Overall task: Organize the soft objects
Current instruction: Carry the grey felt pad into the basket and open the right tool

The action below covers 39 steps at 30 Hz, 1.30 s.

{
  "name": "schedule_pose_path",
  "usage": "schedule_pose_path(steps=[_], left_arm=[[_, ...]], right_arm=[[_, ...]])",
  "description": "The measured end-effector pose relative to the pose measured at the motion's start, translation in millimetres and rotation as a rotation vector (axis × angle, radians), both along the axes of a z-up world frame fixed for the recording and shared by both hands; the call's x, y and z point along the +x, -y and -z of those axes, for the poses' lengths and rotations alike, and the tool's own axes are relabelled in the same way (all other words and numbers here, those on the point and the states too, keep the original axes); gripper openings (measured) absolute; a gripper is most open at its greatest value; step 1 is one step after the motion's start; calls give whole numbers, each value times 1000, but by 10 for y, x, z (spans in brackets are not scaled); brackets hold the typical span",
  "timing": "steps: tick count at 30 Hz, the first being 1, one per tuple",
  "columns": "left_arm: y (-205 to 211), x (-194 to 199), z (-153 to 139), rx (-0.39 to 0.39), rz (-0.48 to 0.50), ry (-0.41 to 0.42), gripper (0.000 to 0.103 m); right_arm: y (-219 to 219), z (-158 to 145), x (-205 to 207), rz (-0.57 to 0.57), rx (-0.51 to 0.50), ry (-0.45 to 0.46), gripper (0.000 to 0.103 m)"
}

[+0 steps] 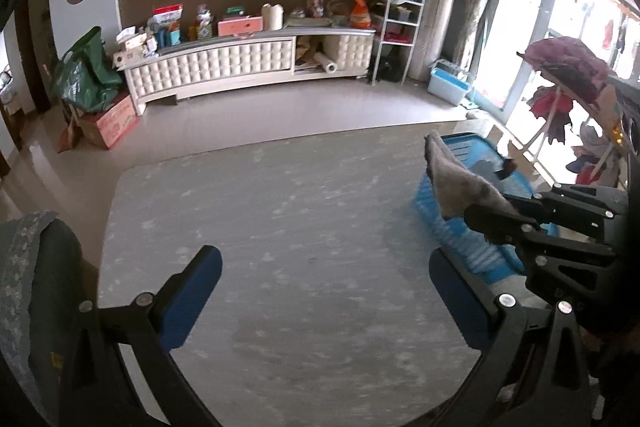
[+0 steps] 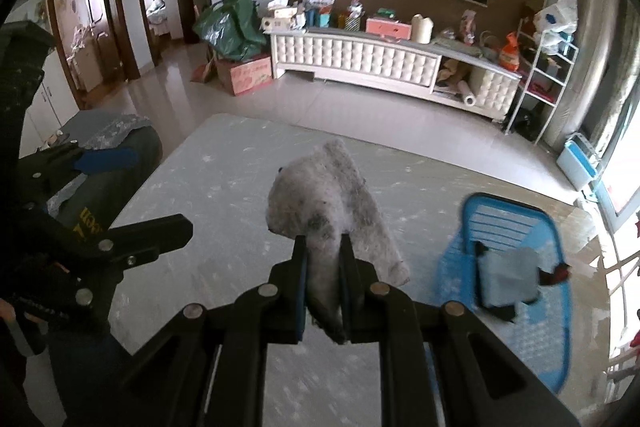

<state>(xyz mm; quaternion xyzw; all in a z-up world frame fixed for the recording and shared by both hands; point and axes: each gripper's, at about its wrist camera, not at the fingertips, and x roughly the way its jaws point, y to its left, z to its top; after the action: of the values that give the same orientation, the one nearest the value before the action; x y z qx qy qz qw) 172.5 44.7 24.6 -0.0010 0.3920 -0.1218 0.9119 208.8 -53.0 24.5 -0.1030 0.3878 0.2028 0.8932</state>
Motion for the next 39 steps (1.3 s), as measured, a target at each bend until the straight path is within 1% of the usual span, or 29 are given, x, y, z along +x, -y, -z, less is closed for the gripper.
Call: schedule_pose_path(steps=[3, 10, 14, 17, 20, 25, 30, 34, 39], left_arm=[[243, -66, -78, -6, 27, 10, 103], [722, -56, -128, -3, 94, 24, 103], [984, 55, -85, 3, 132, 11, 103], [1125, 142, -14, -12, 151, -1, 103], [1272, 206, 67, -19, 168, -14, 103], [1444, 446, 213, -7, 188, -42, 103], [1505, 712, 364, -9, 187, -67, 103], [1527, 855, 499, -5, 191, -92, 103], [1527, 998, 669, -1, 202, -122, 103]], right_arm=[[178, -57, -71, 20, 7, 15, 12], [589, -99, -161, 66, 5, 38, 12], [778, -95, -192, 103, -7, 51, 12], [870, -53, -183, 127, -30, 60, 13], [996, 20, -105, 154, -38, 48, 13], [1192, 181, 100, 202, -45, 13, 13], [1280, 359, 266, 222, -49, -29, 13], [1334, 498, 378, 228, -53, -62, 13], [1333, 699, 546, 234, -63, -128, 13]])
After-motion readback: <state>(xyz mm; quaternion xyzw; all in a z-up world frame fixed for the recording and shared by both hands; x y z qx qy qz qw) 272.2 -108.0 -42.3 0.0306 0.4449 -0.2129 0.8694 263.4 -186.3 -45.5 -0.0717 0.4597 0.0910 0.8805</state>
